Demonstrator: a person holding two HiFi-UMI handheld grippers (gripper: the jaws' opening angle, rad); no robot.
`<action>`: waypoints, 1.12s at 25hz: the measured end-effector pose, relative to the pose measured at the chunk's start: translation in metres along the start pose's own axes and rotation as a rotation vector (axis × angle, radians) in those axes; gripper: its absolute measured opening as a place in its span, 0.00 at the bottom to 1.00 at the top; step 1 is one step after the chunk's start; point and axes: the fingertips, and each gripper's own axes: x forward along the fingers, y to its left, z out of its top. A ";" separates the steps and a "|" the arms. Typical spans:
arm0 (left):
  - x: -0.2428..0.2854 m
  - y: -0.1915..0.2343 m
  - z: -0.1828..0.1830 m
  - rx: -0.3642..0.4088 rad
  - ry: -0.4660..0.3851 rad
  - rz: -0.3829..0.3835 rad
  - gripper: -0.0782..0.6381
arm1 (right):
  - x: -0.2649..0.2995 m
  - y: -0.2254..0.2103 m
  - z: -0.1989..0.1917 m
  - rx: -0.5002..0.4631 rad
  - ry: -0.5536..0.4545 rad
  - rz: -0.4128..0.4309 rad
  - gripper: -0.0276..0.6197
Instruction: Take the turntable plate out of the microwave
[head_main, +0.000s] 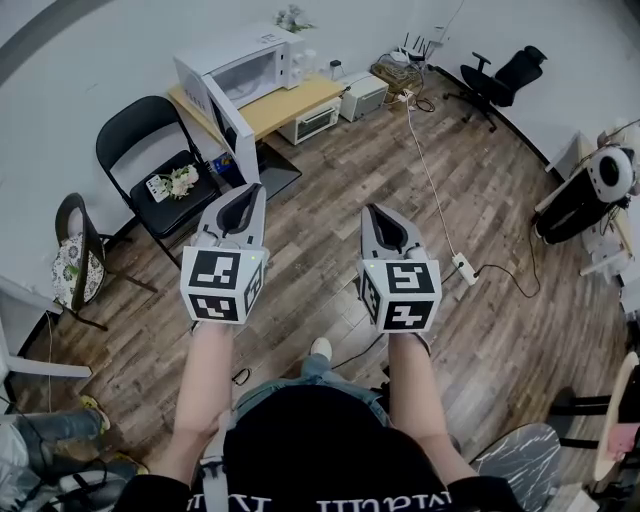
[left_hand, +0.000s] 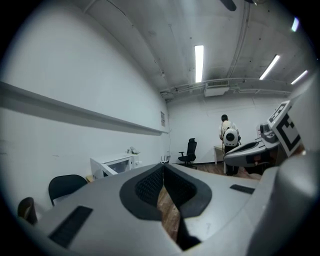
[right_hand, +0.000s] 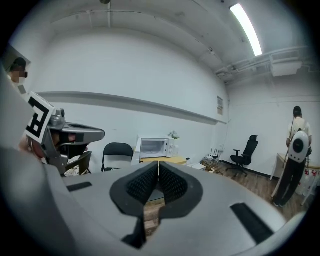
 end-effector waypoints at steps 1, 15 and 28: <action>0.002 -0.002 0.001 -0.012 -0.008 -0.007 0.12 | 0.002 -0.002 0.000 0.002 -0.001 0.000 0.07; 0.081 0.002 -0.010 -0.082 0.076 0.103 0.70 | 0.059 -0.060 0.001 0.050 0.022 0.048 0.57; 0.165 -0.002 -0.019 -0.092 0.154 0.183 0.69 | 0.129 -0.129 0.000 0.042 0.075 0.117 0.56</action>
